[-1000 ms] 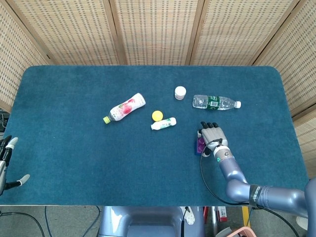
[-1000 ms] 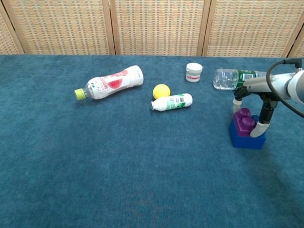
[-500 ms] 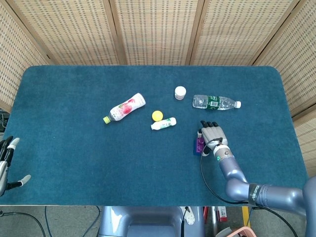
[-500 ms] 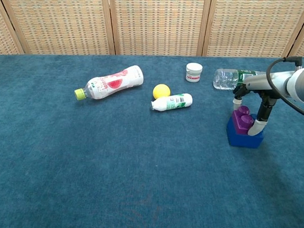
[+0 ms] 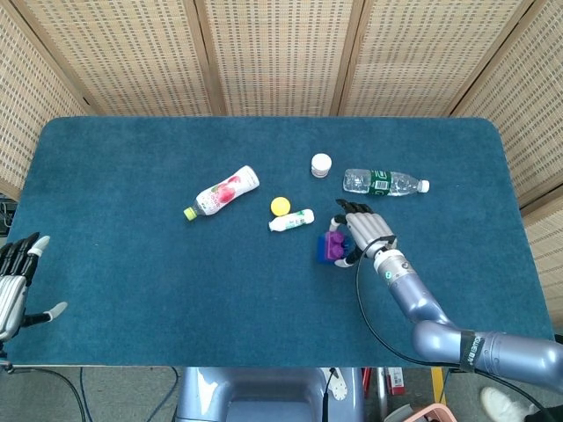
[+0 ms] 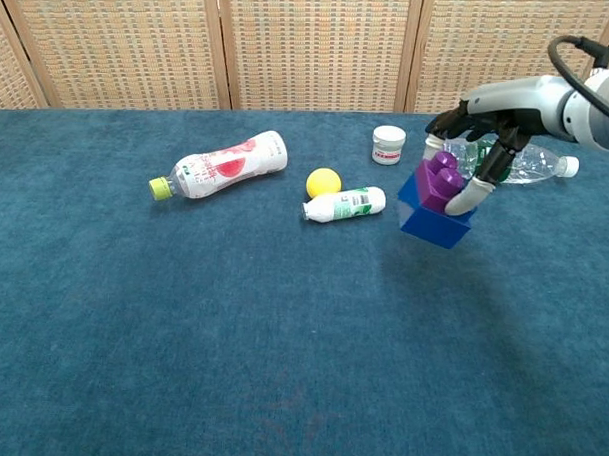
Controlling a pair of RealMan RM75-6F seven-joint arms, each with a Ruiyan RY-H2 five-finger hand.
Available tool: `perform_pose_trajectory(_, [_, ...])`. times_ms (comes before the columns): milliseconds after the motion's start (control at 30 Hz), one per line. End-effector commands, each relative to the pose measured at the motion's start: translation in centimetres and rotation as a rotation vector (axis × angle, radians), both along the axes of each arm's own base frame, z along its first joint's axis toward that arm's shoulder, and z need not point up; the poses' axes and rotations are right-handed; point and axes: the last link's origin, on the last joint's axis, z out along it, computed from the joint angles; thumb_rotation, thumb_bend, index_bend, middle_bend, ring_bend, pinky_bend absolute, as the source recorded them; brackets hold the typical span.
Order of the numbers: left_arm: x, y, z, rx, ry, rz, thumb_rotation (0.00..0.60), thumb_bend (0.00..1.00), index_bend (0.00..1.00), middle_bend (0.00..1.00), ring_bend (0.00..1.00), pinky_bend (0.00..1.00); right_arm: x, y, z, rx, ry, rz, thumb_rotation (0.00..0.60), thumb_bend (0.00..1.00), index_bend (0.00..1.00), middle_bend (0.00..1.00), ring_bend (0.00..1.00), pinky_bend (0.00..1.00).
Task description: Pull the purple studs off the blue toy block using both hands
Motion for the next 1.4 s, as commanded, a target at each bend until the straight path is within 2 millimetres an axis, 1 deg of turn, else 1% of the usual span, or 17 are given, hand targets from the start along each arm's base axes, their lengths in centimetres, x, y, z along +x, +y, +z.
perform_pose_trajectory(33, [1.2,4.2,-1.1,-0.093,-0.178,-0.133,0.6,0.0,0.0,0.0,0.0,0.0,2.3,0.0,0.5,0.027,-0.166,0.031,0.6,0.29,0.6,0.03,0.0,0.0])
perform_pose_trajectory(100, [1.9,6.0,-1.7,-0.132,-0.242,-0.182,0.6,0.0,0.0,0.0,0.0,0.0,3.4,-0.1,0.4,0.035,-0.234,0.044,0.6,0.29,0.61,0.03,0.0,0.0])
perform_pose_trajectory(167, [2.4,7.1,-2.0,-0.143,-0.275,-0.215,0.6,0.0,0.0,0.0,0.0,0.0,4.0,-0.1,0.3,0.038,-0.272,0.052,0.6,0.29,0.61,0.04,0.0,0.0])
perform_pose_trajectory(200, [3.0,8.0,-2.2,-0.144,-0.299,-0.237,0.6,0.0,0.0,0.0,0.0,0.0,4.5,-0.1,0.1,0.043,-0.301,0.055,0.6,0.29,0.61,0.04,0.0,0.0])
perform_pose_trajectory(300, [4.6,9.7,-3.1,-0.173,-0.397,-0.258,0.6,0.0,0.0,0.0,0.0,0.0,5.6,-0.2,-0.2,0.051,-0.376,0.053,0.6,0.29,0.61,0.04,0.0,0.0])
perform_pose_trajectory(367, [6.1,11.0,-3.7,-0.188,-0.452,-0.273,0.6,0.0,0.0,0.0,0.0,0.0,6.4,-0.3,-0.5,0.062,-0.423,0.041,0.6,0.29,0.61,0.04,0.0,0.0])
perform_pose_trajectory(467, [8.8,13.4,-4.5,-0.229,-0.491,-0.274,0.6,0.0,0.0,0.0,0.0,0.0,7.7,-0.8,-0.8,0.064,-0.508,0.001,0.6,0.29,0.61,0.04,0.0,0.0])
perform_pose_trajectory(567, [10.8,14.8,-5.1,-0.269,-0.505,-0.261,0.6,0.0,0.0,0.0,0.0,0.0,8.6,-1.3,-1.0,0.047,-0.561,-0.027,0.6,0.29,0.62,0.04,0.0,0.0])
perform_pose_trajectory(767, [14.2,16.1,-6.2,-0.348,-0.503,-0.242,0.6,0.0,0.0,0.0,0.0,0.0,9.5,-2.0,-1.2,0.006,-0.656,-0.086,0.6,0.3,0.63,0.05,0.0,0.0])
perform_pose_trajectory(1033, [17.6,16.8,-7.2,-0.414,-0.462,-0.244,0.6,0.0,0.0,0.0,0.0,0.0,9.7,-2.3,-1.2,-0.003,-0.667,-0.116,0.6,0.3,0.63,0.05,0.0,0.0])
perform_pose_trajectory(1100, [18.6,17.1,-7.6,-0.424,-0.461,-0.245,0.6,0.0,0.0,0.0,0.0,0.0,9.8,-2.2,-1.1,0.004,-0.673,-0.122,0.6,0.3,0.63,0.05,0.0,0.0])
perform_pose_trajectory(1133, [19.6,17.1,-7.9,-0.437,-0.471,-0.251,0.6,0.0,0.0,0.0,0.0,0.0,9.9,-2.1,-1.1,0.008,-0.681,-0.127,0.6,0.3,0.63,0.05,0.0,0.0])
perform_pose_trajectory(1233, [20.6,17.3,-8.3,-0.424,-0.452,-0.25,0.6,0.0,0.0,0.0,0.0,0.0,10.1,-2.0,-1.1,0.013,-0.693,-0.135,0.6,0.3,0.63,0.05,0.0,0.0])
perform_pose_trajectory(1400, [22.2,17.1,-9.2,-0.413,-0.471,-0.237,0.6,0.0,0.0,0.05,0.0,0.0,10.6,-1.5,-1.1,0.04,-0.715,-0.139,0.6,0.3,0.64,0.06,0.0,0.0])
